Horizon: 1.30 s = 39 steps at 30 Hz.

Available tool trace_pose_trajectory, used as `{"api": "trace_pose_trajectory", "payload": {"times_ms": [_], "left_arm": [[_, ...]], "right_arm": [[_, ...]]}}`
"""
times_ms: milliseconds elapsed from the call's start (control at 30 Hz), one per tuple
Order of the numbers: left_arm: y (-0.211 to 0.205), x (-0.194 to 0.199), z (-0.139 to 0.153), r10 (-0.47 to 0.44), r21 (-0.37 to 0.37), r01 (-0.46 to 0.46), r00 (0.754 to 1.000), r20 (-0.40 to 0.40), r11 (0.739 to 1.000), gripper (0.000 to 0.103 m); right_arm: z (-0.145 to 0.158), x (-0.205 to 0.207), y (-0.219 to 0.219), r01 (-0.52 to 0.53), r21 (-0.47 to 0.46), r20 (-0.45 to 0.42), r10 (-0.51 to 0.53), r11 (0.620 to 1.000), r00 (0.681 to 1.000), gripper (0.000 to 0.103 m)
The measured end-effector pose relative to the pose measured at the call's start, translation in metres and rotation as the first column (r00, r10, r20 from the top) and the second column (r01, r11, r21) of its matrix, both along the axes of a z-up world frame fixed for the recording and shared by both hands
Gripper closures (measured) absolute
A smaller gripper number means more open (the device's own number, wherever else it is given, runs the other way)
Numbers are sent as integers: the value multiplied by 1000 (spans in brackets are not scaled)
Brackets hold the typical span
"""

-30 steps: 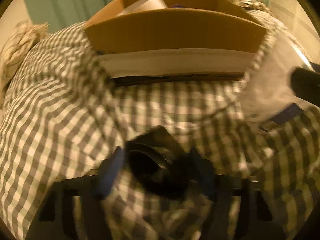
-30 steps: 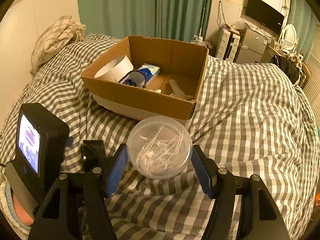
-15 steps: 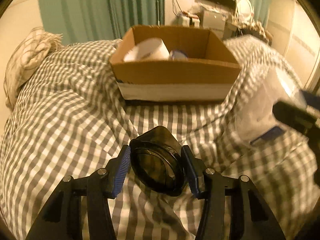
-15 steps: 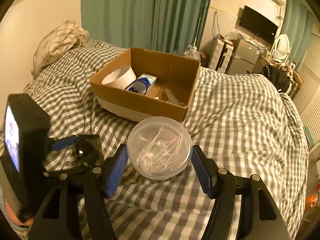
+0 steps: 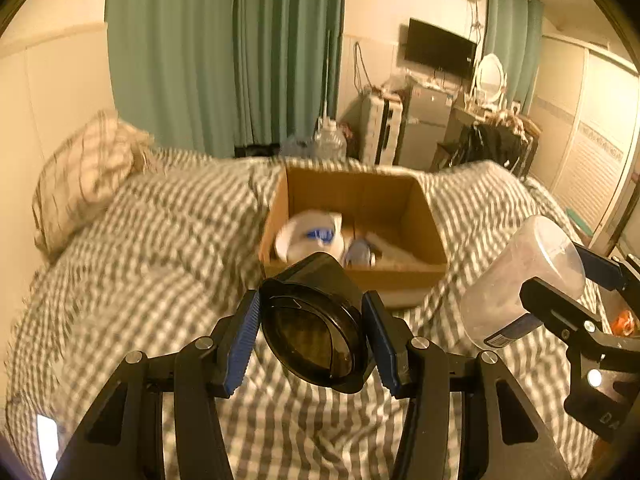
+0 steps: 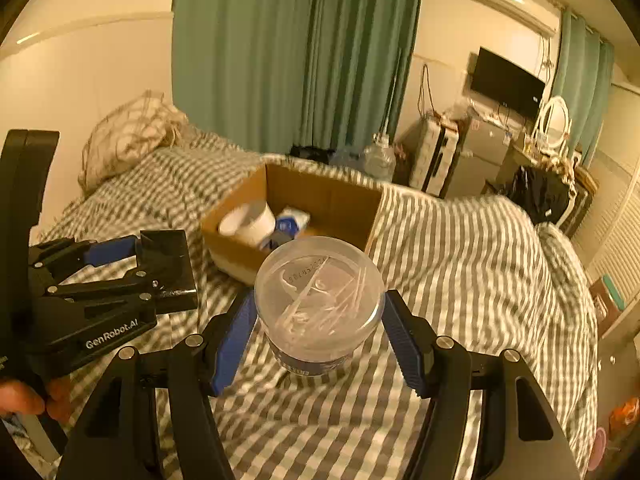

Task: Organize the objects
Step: 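Lower the black cup and swab jar into the box and open both tools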

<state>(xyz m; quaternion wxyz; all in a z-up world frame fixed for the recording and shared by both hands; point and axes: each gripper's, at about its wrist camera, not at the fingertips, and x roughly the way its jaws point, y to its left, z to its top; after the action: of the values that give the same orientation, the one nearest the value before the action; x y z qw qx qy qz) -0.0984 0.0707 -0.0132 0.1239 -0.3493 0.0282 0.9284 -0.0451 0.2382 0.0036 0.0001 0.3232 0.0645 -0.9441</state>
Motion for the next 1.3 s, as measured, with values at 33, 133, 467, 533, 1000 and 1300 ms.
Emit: {"api": "trace_pose_trajectory", "payload": {"times_ms": [33,133,467,533,1000,1300], "left_arm": [[0,-5,5,-2,2,2,1000,-9,1000,50],[2,-20,22,-2,4,2,999,-40,1000,50],[29,-85,49,-29,-22,27,995,-97,999,50],[36,-99,47,-32,-29,30,995,-93,999,50],[78,-175,-29,-63,-93,63,998,12,994,50],[85,-187,-61,-80,-84,84,995,57,993,50]], "right_arm": [[7,-4,0,-3,6,-11,4,1000,1000,39],[25,-17,4,-12,20,-45,13,1000,999,39],[76,-87,17,-32,41,-122,37,999,992,39],[77,-105,19,-30,50,-123,36,998,992,39],[-9,-213,50,-18,-14,65,19,1000,998,39],[-43,-228,65,-10,-77,122,19,997,992,39]]}}
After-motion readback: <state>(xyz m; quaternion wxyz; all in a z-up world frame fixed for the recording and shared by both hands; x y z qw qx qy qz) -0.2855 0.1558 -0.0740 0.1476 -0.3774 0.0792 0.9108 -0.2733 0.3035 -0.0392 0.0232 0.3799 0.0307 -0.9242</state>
